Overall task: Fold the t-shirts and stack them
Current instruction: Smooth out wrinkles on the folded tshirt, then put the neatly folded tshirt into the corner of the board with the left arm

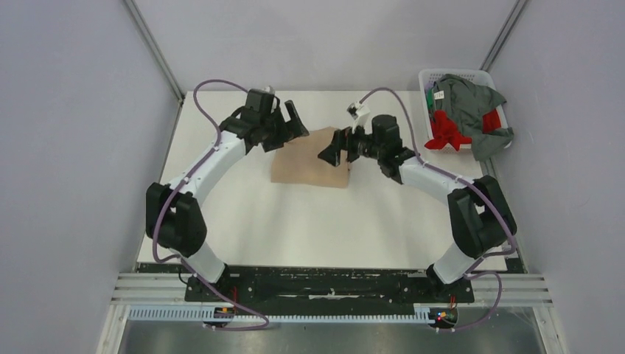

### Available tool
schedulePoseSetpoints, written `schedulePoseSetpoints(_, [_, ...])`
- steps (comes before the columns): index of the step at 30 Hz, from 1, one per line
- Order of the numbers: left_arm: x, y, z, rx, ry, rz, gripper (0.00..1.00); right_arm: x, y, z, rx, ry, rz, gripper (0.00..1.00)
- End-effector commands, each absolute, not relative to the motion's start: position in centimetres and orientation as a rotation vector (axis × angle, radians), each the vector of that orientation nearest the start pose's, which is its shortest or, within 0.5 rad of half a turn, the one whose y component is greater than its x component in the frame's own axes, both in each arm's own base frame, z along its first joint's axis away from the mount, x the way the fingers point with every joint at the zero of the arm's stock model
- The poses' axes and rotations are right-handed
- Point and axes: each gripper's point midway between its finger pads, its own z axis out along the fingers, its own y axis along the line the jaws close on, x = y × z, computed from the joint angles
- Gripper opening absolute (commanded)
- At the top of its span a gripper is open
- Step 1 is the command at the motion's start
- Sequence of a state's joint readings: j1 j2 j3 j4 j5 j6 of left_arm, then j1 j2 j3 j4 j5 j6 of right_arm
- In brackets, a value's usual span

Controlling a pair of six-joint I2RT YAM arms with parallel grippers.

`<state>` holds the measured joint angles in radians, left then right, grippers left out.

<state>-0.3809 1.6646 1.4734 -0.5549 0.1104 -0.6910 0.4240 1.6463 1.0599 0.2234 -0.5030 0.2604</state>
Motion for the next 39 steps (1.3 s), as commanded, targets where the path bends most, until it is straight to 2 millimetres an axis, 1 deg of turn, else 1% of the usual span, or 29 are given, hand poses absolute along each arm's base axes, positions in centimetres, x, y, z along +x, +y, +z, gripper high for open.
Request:
schedulePoseSetpoints(1, [39.7,-21.2,14.0,-0.366,2.474,-0.666,1.00,35.2,30.8,13.6,-0.527,1.977,1.134,0.98])
schedulePoseSetpoints(3, [39.4,-21.0,12.0,-0.381,2.502,-0.653,1.00,35.2,30.4,10.6,-0.488,2.065,1.110,0.98])
schedulePoseSetpoints(5, [38.9,-21.1,9.4,-0.388,2.545,-0.659,1.00,35.1,29.5,7.7,-0.466,2.134,1.048,0.98])
schedulePoseSetpoints(6, [38.2,-21.3,7.9,-0.378,2.579,-0.691,1.00,35.0,28.9,6.2,-0.457,2.170,1.006,0.98])
schedulePoseSetpoints(8, [37.1,-21.1,5.1,-0.409,2.631,-0.730,1.00,34.6,27.6,3.3,-0.459,2.243,0.920,0.98])
schedulePoseSetpoints(10, [36.3,-20.1,2.9,-0.445,2.663,-0.707,1.00,33.9,26.5,1.3,-0.468,2.300,0.857,0.98])
schedulePoseSetpoints(11, [35.7,-19.6,2.0,-0.455,2.687,-0.686,1.00,33.3,26.1,0.6,-0.473,2.319,0.849,0.99])
schedulePoseSetpoints(13, [34.6,-18.8,0.9,-0.459,2.721,-0.645,1.00,32.7,25.5,-0.3,-0.462,2.347,0.823,0.99])
schedulePoseSetpoints(14, [34.2,-18.6,0.7,-0.455,2.729,-0.633,1.00,32.1,25.6,-0.4,-0.471,2.353,0.847,0.99])
schedulePoseSetpoints(16, [33.5,-18.2,0.7,-0.453,2.734,-0.623,1.00,31.9,25.5,-0.3,-0.474,2.345,0.848,0.99])
schedulePoseSetpoints(18, [33.5,-18.4,1.7,-0.434,2.711,-0.646,1.00,32.3,25.5,0.8,-0.490,2.315,0.839,0.98])
schedulePoseSetpoints(19, [33.6,-18.5,2.7,-0.417,2.688,-0.665,1.00,32.6,25.5,1.5,-0.496,2.298,0.832,0.99])
schedulePoseSetpoints(21, [34.1,-18.7,4.9,-0.387,2.634,-0.689,1.00,33.3,25.7,4.0,-0.515,2.234,0.826,0.99])
schedulePoseSetpoints(23, [34.6,-18.4,7.4,-0.361,2.570,-0.679,1.00,33.6,25.7,6.6,-0.534,2.165,0.815,0.98])
schedulePoseSetpoints(26, [35.3,-16.9,9.7,-0.356,2.502,-0.588,1.00,33.5,25.1,10.2,-0.531,2.066,0.793,0.99])
schedulePoseSetpoints(28, [35.6,-15.9,10.6,-0.355,2.486,-0.517,1.00,32.9,24.5,11.7,-0.528,2.023,0.784,0.99])
schedulePoseSetpoints(30, [36.2,-14.6,11.0,-0.376,2.476,-0.439,1.00,32.3,23.8,12.4,-0.520,1.998,0.762,0.99])
schedulePoseSetpoints(31, [36.7,-14.1,11.1,-0.385,2.470,-0.416,1.00,32.1,23.3,12.4,-0.509,1.995,0.747,0.99])
schedulePoseSetpoints(33, [37.7,-13.3,10.6,-0.407,2.476,-0.401,1.00,31.7,22.5,12.9,-0.490,1.977,0.726,0.99])
schedulePoseSetpoints(34, [38.4,-12.9,10.1,-0.418,2.491,-0.400,1.00,31.5,22.1,13.0,-0.484,1.974,0.721,0.98])
schedulePoseSetpoints(36, [39.9,-12.9,9.5,-0.416,2.510,-0.411,1.00,31.2,21.5,13.2,-0.477,1.973,0.709,0.98])
schedulePoseSetpoints(39, [41.9,-13.5,7.9,-0.384,2.551,-0.413,0.97,30.7,20.6,13.1,-0.478,1.983,0.671,0.99])
